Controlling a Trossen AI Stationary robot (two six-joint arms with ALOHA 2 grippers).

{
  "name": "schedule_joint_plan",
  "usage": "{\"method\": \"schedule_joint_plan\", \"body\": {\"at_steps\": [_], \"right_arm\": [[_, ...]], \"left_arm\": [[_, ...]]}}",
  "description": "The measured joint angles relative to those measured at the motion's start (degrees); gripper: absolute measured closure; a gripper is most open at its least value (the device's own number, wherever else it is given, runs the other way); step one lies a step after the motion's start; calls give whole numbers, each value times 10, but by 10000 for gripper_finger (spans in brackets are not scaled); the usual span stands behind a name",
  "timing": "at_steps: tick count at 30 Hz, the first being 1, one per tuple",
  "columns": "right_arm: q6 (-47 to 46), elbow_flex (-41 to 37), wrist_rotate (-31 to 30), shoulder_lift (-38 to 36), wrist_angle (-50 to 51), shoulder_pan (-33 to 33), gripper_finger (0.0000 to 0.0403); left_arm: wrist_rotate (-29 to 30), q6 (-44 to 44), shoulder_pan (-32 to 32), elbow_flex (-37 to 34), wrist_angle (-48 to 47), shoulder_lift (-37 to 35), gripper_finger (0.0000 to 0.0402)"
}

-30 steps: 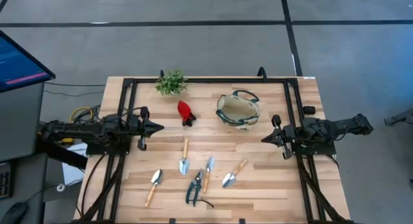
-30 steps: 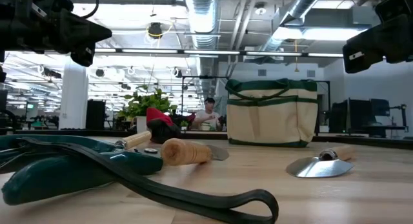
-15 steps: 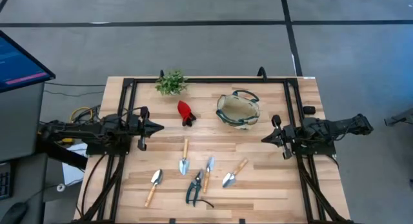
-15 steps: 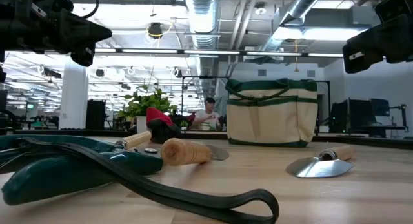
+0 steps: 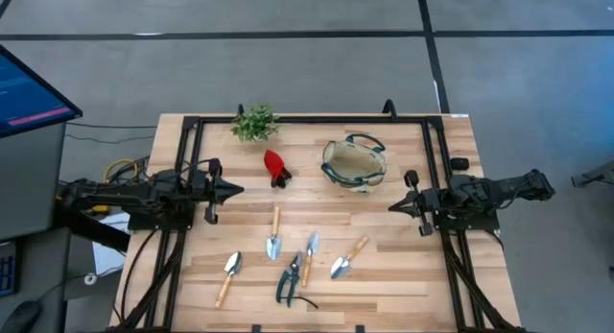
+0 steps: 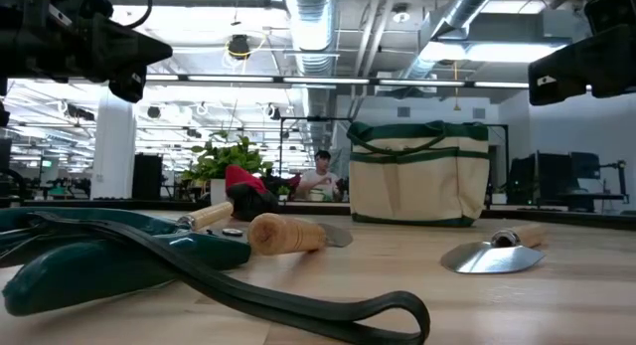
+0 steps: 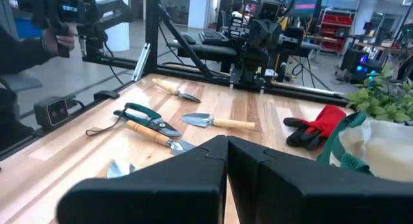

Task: Pick & Place Garden tools in Gardening bag
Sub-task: Put the trowel into the gardening bag

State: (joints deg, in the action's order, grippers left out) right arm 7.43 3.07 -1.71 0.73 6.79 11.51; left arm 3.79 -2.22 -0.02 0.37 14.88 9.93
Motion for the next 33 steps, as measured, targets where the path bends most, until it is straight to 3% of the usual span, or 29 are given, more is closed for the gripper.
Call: {"method": "schedule_joint_plan", "body": {"at_steps": [33], "right_arm": [[1,0,-9,0,-2,0,403]], "left_arm": [[0,-2,0,0,16,0,400]]}}
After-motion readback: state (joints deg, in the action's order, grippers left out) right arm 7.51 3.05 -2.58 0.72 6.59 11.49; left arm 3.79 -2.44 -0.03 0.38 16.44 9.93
